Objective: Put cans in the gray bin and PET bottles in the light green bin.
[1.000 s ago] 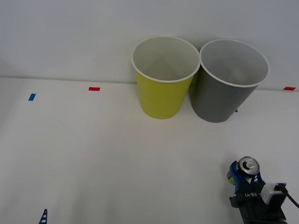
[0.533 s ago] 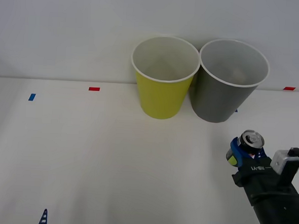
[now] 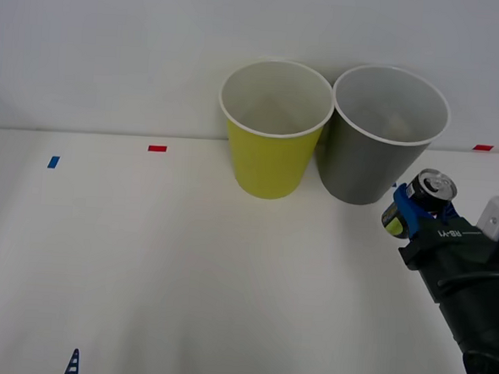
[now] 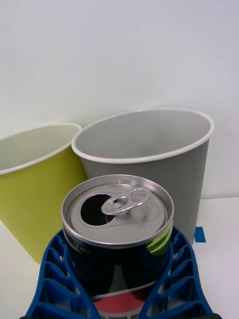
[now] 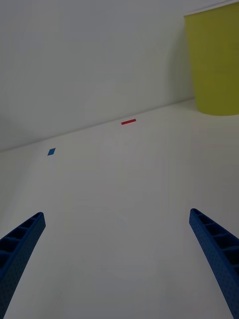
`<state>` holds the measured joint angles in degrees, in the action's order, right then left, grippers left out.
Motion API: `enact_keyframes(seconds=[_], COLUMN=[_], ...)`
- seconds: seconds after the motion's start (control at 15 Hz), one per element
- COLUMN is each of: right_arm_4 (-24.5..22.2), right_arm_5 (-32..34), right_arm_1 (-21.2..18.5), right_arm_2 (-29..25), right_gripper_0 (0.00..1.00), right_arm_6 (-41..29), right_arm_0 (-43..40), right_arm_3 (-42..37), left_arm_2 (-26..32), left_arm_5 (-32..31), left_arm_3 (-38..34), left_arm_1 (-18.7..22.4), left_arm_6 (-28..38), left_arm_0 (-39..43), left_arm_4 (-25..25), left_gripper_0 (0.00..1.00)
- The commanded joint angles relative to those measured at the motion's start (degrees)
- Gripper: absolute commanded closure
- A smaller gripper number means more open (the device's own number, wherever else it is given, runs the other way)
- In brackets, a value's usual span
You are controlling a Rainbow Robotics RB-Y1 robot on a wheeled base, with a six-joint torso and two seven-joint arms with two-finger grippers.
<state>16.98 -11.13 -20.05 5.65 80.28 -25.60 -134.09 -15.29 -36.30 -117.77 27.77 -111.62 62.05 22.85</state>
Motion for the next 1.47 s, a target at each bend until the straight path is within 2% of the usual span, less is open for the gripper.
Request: enact_keyframes(seconds=[0.07, 0.27, 0.4, 0.47, 0.6, 0.8, 1.07, 1.2, 1.33, 1.47], right_arm_4=[-0.5, -1.6, -2.4, -4.0, -11.4, -15.7, -12.9, -10.8, -7.2, -3.2], right_arm_5=[-2.7, -3.5, -11.2, -15.0, -19.8, -31.3, -38.4, -38.4, -38.4, -38.4], right_arm_1=[0.2, -0.9, -0.3, 0.0, -0.2, -0.1, 0.1, 0.0, 0.2, 0.7], right_arm_2=[-1.1, -1.4, -3.3, -3.9, -3.5, -3.6, -6.9, -8.7, -11.3, -13.1], right_gripper_0=[1.0, 1.0, 1.0, 1.0, 1.0, 1.0, 1.0, 1.0, 1.0, 1.0], right_arm_6=[-5.1, -10.1, -10.4, -10.8, -15.4, -18.1, -17.2, -15.9, -7.9, -3.0], right_arm_0=[1.7, 4.7, 6.3, 7.2, 10.0, 16.9, 26.5, 30.4, 34.9, 38.8], right_arm_3=[-3.0, -3.9, -8.2, -10.4, -12.6, -15.4, -13.8, -10.7, -6.0, -1.3], left_arm_2=[0.0, 0.0, 0.0, 0.0, 0.0, 0.0, 0.0, 0.0, 0.0, 0.0], left_arm_5=[0.0, 0.0, 0.0, 0.0, 0.0, 0.0, 0.0, 0.0, 0.0, 0.0], left_arm_3=[0.0, 0.0, 0.0, 0.0, 0.0, 0.0, 0.0, 0.0, 0.0, 0.0], left_arm_1=[0.0, 0.0, 0.0, 0.0, 0.0, 0.0, 0.0, 0.0, 0.0, 0.0], left_arm_6=[0.0, 0.0, 0.0, 0.0, 0.0, 0.0, 0.0, 0.0, 0.0, 0.0], left_arm_0=[0.0, 0.0, 0.0, 0.0, 0.0, 0.0, 0.0, 0.0, 0.0, 0.0], left_arm_4=[0.0, 0.0, 0.0, 0.0, 0.0, 0.0, 0.0, 0.0, 0.0, 0.0], left_gripper_0=[0.0, 0.0, 0.0, 0.0, 0.0, 0.0, 0.0, 0.0, 0.0, 0.0])
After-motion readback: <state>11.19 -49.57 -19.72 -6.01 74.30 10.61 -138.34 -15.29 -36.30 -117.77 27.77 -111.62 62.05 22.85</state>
